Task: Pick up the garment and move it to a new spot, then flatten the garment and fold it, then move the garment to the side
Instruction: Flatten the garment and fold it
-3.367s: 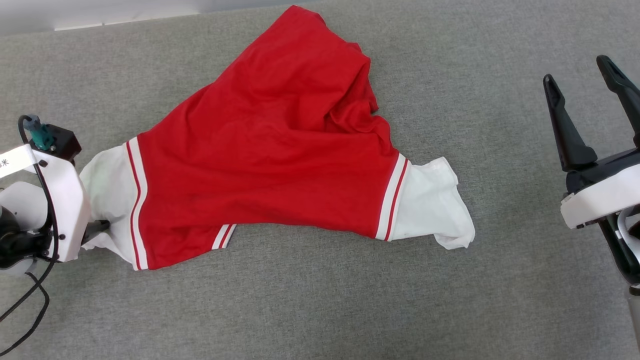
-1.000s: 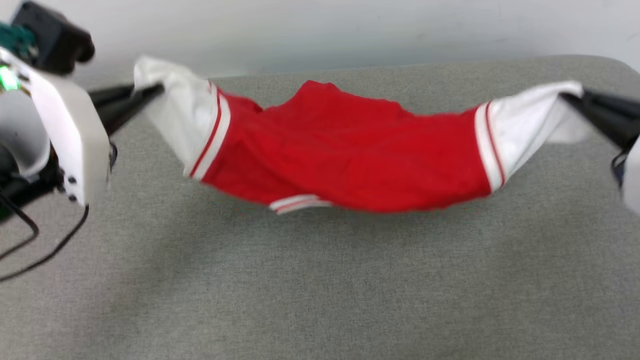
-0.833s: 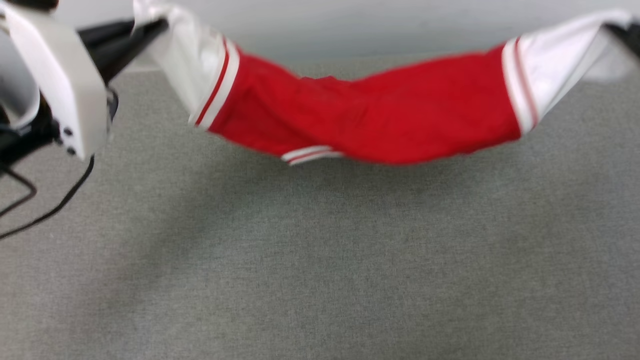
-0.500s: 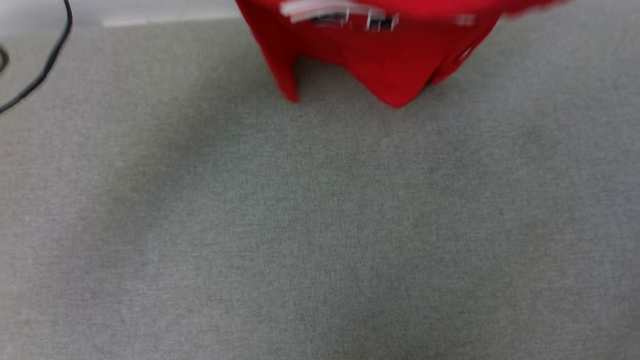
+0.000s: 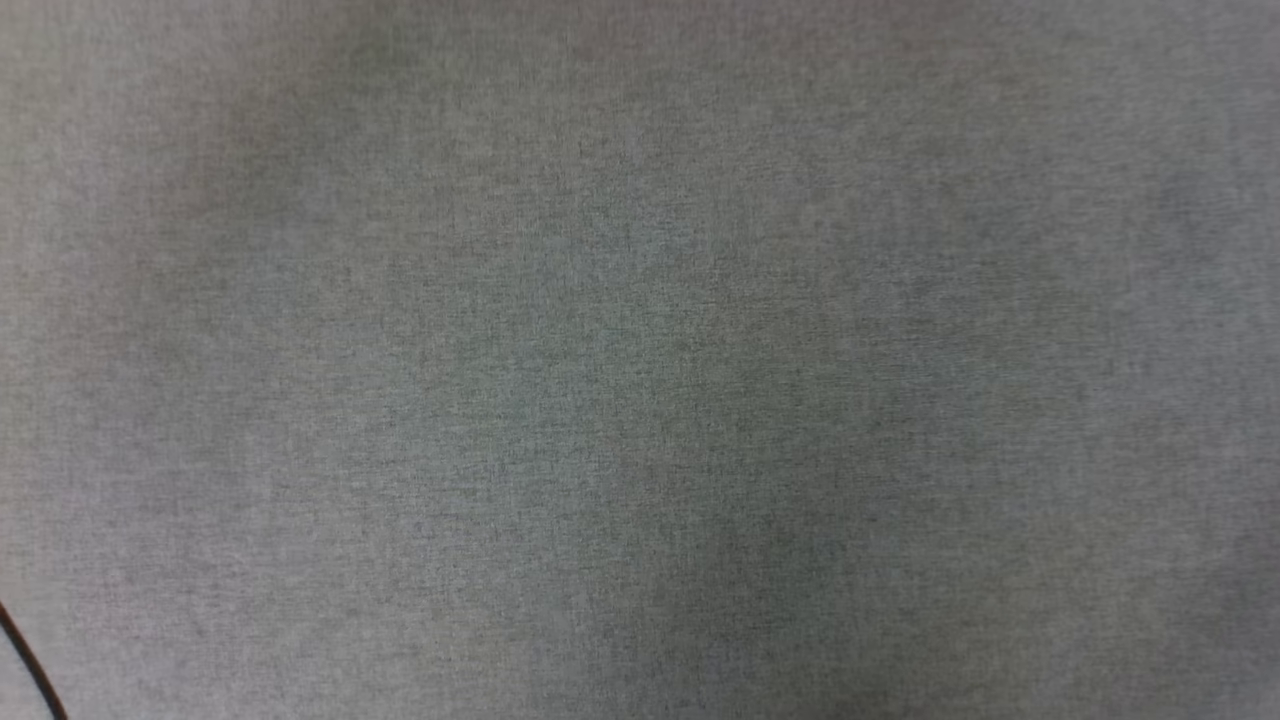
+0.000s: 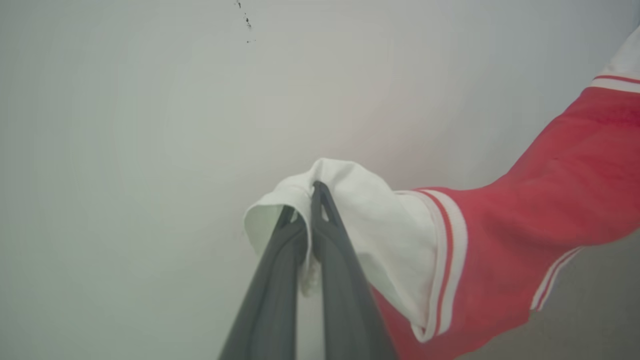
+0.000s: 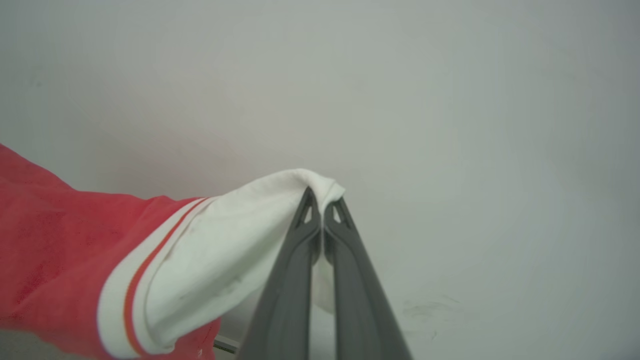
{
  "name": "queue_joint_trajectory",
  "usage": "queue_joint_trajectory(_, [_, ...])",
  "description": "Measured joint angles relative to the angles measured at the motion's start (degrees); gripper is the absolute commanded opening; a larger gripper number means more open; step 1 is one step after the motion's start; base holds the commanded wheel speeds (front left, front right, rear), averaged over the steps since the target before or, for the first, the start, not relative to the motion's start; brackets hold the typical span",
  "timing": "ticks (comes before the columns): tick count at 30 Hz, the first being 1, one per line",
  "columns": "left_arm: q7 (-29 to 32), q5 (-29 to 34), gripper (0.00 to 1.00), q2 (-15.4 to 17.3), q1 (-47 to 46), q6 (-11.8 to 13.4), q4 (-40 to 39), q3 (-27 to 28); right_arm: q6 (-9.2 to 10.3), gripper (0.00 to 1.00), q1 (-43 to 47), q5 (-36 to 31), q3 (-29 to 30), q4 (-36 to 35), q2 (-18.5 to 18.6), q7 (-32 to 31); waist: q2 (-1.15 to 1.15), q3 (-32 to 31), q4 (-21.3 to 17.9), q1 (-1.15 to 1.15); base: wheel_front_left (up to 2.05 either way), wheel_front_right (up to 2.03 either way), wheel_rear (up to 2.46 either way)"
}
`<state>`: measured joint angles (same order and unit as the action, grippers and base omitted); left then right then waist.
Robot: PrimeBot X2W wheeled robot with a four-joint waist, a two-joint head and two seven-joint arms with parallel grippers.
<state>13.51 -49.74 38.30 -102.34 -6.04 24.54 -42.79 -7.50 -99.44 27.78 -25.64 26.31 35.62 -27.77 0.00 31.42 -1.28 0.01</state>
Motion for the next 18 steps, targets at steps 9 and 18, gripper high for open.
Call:
queue_joint_trajectory(9, [-5.41, 1.78, 0.0, -2.16, -3.32, 1.45, 3.63, 1.11, 0.0, 0.0, -5.73, -2.64, -2.56, 8.91, -3.63, 8.11, 0.0, 4.28, 0.82, 0.0, 0.0, 0.0, 0.0])
queue_joint_trajectory(18, [-12.5, 5.09, 0.0, -5.28, 13.37, 11.48, -5.36, -3.0, -0.01, 0.0, 1.31, -1.29, -5.95, 14.8, -7.92, 15.14, 0.0, 5.23, 0.28, 0.0, 0.0, 0.0, 0.0])
